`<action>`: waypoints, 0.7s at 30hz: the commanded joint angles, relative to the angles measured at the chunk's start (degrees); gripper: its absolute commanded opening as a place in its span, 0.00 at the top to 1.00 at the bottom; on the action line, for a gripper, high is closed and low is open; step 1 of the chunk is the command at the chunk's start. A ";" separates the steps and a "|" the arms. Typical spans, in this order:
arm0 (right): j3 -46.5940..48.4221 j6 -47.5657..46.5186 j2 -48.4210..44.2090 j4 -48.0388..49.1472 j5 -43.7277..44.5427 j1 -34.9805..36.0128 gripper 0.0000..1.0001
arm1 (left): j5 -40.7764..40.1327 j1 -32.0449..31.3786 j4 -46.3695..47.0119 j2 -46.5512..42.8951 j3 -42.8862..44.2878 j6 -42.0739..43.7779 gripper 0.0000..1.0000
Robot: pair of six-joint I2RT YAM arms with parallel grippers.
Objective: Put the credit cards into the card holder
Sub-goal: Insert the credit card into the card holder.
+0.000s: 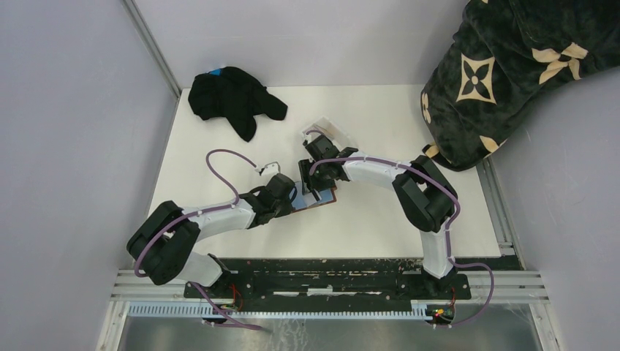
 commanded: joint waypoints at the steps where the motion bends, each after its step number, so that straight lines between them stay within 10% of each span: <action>1: -0.95 -1.29 -1.36 -4.33 3.80 -0.29 0.39 | 0.20 0.00 -5.23 3.48 -2.39 2.19 0.97; 21: 0.00 0.18 -0.88 -5.81 4.46 2.79 0.44 | 1.26 0.01 -4.14 4.14 -2.30 1.93 0.97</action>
